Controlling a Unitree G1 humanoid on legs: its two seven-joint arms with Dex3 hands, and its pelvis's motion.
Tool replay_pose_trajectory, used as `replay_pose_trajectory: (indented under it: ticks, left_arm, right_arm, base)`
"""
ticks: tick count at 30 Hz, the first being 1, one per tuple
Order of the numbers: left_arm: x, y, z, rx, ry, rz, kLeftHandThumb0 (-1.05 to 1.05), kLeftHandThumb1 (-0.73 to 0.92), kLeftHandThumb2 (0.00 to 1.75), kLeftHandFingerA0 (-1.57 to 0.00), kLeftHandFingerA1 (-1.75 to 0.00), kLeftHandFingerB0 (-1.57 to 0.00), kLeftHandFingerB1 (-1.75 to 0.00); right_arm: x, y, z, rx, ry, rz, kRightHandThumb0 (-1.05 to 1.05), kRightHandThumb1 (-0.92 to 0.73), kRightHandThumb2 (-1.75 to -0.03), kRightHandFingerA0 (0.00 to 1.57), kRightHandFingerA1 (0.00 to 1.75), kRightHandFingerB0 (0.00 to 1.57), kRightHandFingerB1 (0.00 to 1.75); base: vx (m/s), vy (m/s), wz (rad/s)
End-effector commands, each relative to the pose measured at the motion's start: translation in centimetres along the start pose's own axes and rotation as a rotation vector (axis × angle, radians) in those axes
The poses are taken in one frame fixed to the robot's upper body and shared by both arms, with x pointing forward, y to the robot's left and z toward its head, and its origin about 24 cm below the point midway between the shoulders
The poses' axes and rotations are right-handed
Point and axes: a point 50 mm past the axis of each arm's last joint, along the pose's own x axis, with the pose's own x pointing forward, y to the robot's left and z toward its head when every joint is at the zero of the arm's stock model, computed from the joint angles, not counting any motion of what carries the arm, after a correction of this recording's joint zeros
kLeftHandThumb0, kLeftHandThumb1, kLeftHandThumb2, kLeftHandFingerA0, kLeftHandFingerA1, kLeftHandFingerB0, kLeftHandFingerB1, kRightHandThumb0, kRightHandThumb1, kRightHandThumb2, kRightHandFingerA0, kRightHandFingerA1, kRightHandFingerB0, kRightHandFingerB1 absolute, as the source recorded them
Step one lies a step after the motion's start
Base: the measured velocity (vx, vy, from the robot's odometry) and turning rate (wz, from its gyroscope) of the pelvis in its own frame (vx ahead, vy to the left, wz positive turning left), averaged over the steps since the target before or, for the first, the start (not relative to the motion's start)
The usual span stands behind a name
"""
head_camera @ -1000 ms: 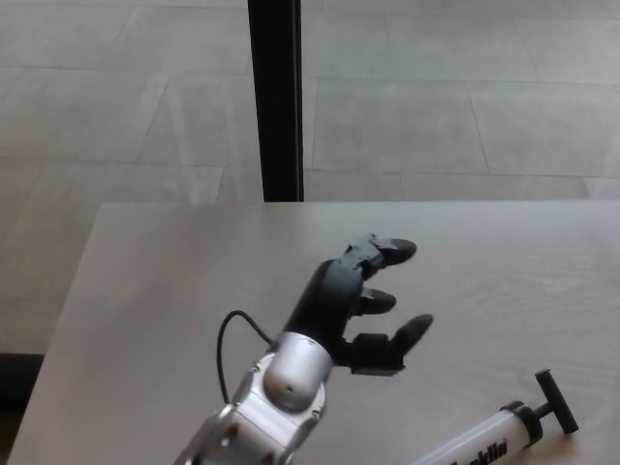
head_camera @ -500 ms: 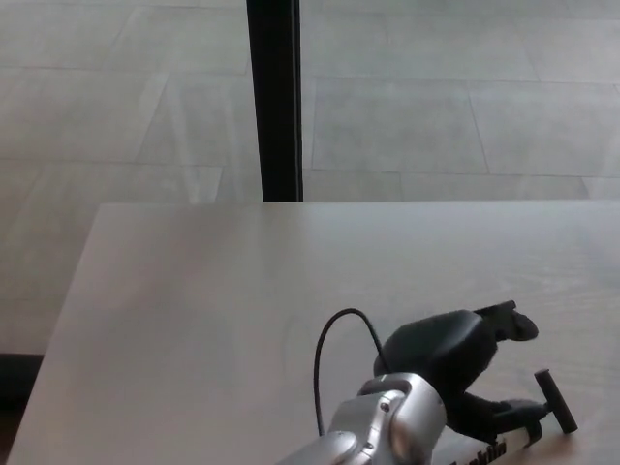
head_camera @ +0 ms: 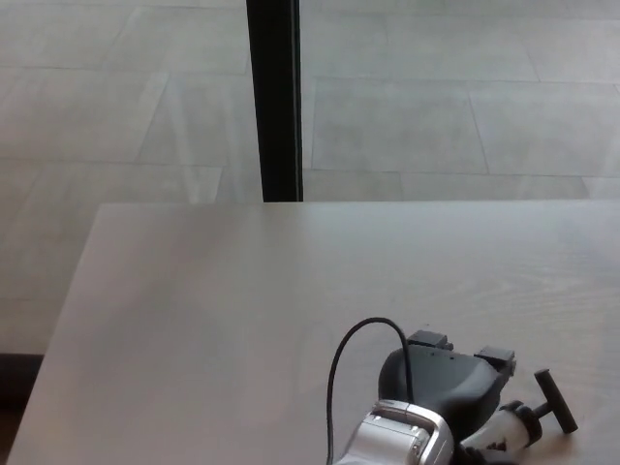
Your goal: The robot uses its left hand to lift the air pump kept on the middle of the desk and use the right hand to pull out the handle
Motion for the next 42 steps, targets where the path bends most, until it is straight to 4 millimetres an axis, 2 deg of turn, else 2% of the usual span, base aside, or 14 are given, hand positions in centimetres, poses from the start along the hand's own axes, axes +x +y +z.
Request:
replay_pose_trajectory:
  ticks: [1,9,10,11,12,14,16,22,27,28,29,33,41,42]
  left_arm:
    - [-1.5,0.8,-3.6,0.274,0.273,0.047,-0.96,0.66,1.06,0.0,-0.29,-0.08,-0.35]
    - [-1.7,1.0,-4.7,0.236,0.343,0.102,-0.94,0.64,1.04,0.0,-0.3,-0.06,-0.38]
    - [-1.6,1.0,-4.6,0.227,0.346,0.105,-0.89,0.78,0.65,0.0,-0.27,-0.1,-0.37]
    - [-1.5,1.3,-4.4,0.217,0.35,0.106,-0.95,0.65,1.05,0.0,-0.32,-0.09,-0.39]
    - [-1.5,1.4,-4.1,0.204,0.347,0.106,-0.89,0.81,0.65,0.0,-0.32,-0.1,-0.37]
    - [-1.3,1.3,-3.5,0.19,0.322,0.111,-0.88,0.63,1.05,0.0,-0.4,-0.08,-0.42]
    - [-1.4,1.2,-3.0,0.164,0.311,0.11,-0.89,0.82,0.65,0.0,-0.4,-0.1,-0.39]
    - [-1.3,0.4,-1.0,0.1,0.241,0.102,-0.89,0.66,1.06,-0.03,-0.49,-0.07,-0.4]
    - [-1.0,0.1,-0.7,0.065,0.245,0.08,-0.88,0.64,1.04,-0.04,-0.54,-0.05,-0.35]
    - [-0.9,-0.1,-0.6,0.052,0.248,0.062,-0.89,0.79,0.65,-0.07,-0.55,-0.05,-0.31]
    - [-0.9,-0.3,-0.6,0.046,0.245,0.058,-0.85,0.62,1.05,-0.02,-0.55,-0.09,-0.33]
    - [-1.0,-1.0,-0.2,0.051,0.223,0.072,-0.81,0.77,0.64,-0.22,-0.62,-0.08,-0.32]
    - [-0.9,-1.3,-1.1,0.148,0.257,0.05,-0.76,0.61,0.94,-0.24,-0.63,-0.04,-0.41]
    - [-0.9,-1.4,-1.3,0.159,0.27,0.045,-0.74,0.77,0.63,-0.25,-0.62,-0.08,-0.32]
  right_arm:
    - [0.5,0.7,0.7,-0.011,-0.003,-0.035,-0.52,-0.59,-0.92,0.52,0.72,0.33,0.54]
    - [0.7,0.7,0.7,-0.013,-0.008,-0.031,-0.46,-0.74,-0.62,0.53,0.71,0.4,0.43]
    - [0.8,0.7,0.8,-0.017,-0.011,-0.027,-0.47,-0.74,-0.62,0.52,0.71,0.4,0.43]
    - [0.8,0.7,1.1,-0.019,-0.016,-0.027,-0.48,-0.74,-0.62,0.53,0.73,0.41,0.43]
    - [0.8,0.8,1.1,-0.018,-0.02,-0.019,-0.49,-0.74,-0.62,0.53,0.74,0.4,0.44]
    - [0.9,0.8,1.5,-0.028,-0.023,-0.011,-0.51,-0.59,-0.91,0.51,0.73,0.35,0.55]
    - [0.8,0.8,1.7,-0.037,-0.029,-0.013,-0.51,-0.73,-0.62,0.52,0.72,0.41,0.43]
    - [1.0,1.1,2.5,-0.072,-0.051,0.009,-0.53,-0.57,-0.91,0.51,0.73,0.36,0.55]
    - [1.1,1.1,2.8,-0.091,-0.057,0.017,-0.54,-0.72,-0.62,0.53,0.75,0.42,0.44]
    - [1.1,1.2,2.9,-0.086,-0.048,0.016,-0.53,-0.72,-0.62,0.52,0.73,0.43,0.44]
    - [1.1,1.2,2.8,-0.083,-0.045,0.016,-0.53,-0.58,-0.91,0.51,0.73,0.38,0.55]
    - [1.1,1.3,2.6,-0.098,-0.04,0.019,-0.51,-0.72,-0.62,0.53,0.78,0.45,0.45]
    - [1.1,0.8,2.4,-0.113,-0.006,-0.003,-0.48,-0.72,-0.61,0.53,0.79,0.46,0.46]
    - [1.1,0.7,2.3,-0.115,-0.005,-0.003,-0.47,-0.71,-0.61,0.52,0.77,0.46,0.46]
  base:
    - [0.0,0.0,0.0]
    - [0.0,0.0,0.0]
    - [0.0,0.0,0.0]
    - [0.0,0.0,0.0]
    - [0.0,0.0,0.0]
    - [0.0,0.0,0.0]
    - [0.0,0.0,0.0]
    - [0.0,0.0,0.0]
    - [0.0,0.0,0.0]
    - [0.0,0.0,0.0]
    - [0.0,0.0,0.0]
    - [0.0,0.0,0.0]
    - [0.0,0.0,0.0]
    - [0.0,0.0,0.0]
